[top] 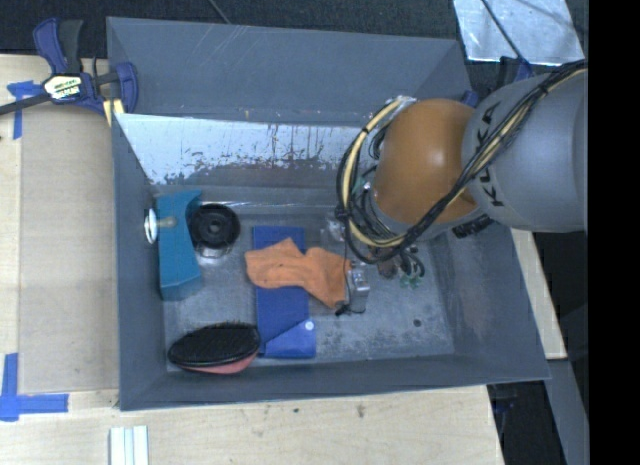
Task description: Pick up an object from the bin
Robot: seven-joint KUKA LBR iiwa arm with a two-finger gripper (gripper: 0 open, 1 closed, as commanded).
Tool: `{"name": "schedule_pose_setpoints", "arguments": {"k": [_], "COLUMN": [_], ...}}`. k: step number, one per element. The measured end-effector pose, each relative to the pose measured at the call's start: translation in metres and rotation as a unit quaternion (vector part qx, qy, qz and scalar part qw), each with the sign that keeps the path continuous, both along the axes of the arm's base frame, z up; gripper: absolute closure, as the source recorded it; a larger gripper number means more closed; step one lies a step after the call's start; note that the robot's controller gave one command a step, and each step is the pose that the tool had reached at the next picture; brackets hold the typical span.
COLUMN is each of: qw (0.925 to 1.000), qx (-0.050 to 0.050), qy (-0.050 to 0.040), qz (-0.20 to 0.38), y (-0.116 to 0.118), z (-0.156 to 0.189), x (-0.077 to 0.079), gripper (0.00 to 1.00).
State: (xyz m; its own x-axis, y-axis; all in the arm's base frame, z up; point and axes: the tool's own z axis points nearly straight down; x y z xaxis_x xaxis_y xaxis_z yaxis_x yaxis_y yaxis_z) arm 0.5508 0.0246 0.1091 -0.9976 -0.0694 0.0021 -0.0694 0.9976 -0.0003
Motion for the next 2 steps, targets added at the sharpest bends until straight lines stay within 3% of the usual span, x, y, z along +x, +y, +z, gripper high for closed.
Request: {"name": "schedule_pose_setpoints", "arguments": {"k": [1,2], "qw": [0.9999,0.9934], "qx": [0.001,0.001], "qy": [-0.0041,-0.0040], "qz": [-0.011,-0.115], "y": [0.009,0.020], "z": [-0.034,-0.038], "x": [0.002,0.003], "gripper": [0.00,1.00]}}
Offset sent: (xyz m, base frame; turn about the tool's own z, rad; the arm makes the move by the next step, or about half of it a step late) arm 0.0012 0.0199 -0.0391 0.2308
